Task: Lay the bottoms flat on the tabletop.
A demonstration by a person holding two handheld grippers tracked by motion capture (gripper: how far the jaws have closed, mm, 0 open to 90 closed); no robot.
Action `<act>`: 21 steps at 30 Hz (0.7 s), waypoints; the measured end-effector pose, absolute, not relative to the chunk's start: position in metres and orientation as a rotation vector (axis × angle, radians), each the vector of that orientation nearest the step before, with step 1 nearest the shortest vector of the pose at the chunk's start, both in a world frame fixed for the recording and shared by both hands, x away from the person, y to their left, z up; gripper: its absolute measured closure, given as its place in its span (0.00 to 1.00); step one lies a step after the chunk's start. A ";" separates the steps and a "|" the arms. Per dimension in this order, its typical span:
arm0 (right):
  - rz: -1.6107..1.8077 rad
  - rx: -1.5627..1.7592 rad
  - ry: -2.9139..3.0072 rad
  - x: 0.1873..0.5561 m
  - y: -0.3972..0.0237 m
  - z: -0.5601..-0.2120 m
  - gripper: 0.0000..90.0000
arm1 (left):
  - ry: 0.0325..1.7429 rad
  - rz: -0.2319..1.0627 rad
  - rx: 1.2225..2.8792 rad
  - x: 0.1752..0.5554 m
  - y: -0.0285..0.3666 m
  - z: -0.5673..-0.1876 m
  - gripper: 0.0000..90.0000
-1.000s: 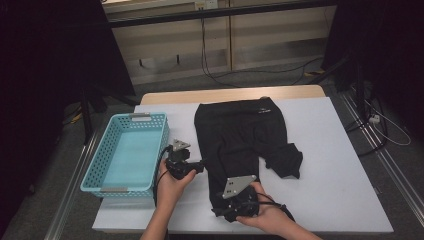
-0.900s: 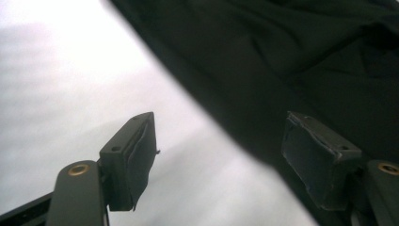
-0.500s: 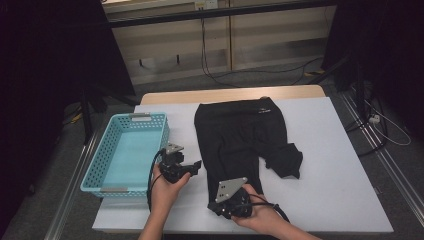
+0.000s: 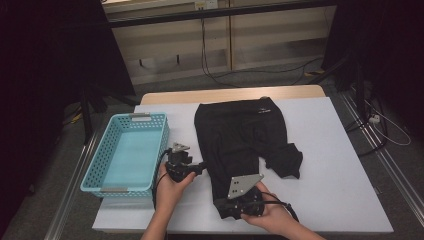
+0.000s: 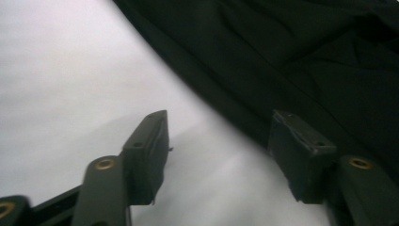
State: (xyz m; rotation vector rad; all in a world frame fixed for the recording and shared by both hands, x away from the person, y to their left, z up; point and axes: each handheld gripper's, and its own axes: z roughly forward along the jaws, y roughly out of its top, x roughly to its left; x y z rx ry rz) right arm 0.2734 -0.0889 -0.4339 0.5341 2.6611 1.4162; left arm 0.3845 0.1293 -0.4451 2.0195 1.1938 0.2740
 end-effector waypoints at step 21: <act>1.392 0.553 2.656 0.265 -0.101 -0.435 1.00 | 1.187 0.216 2.018 0.398 0.106 -0.454 1.00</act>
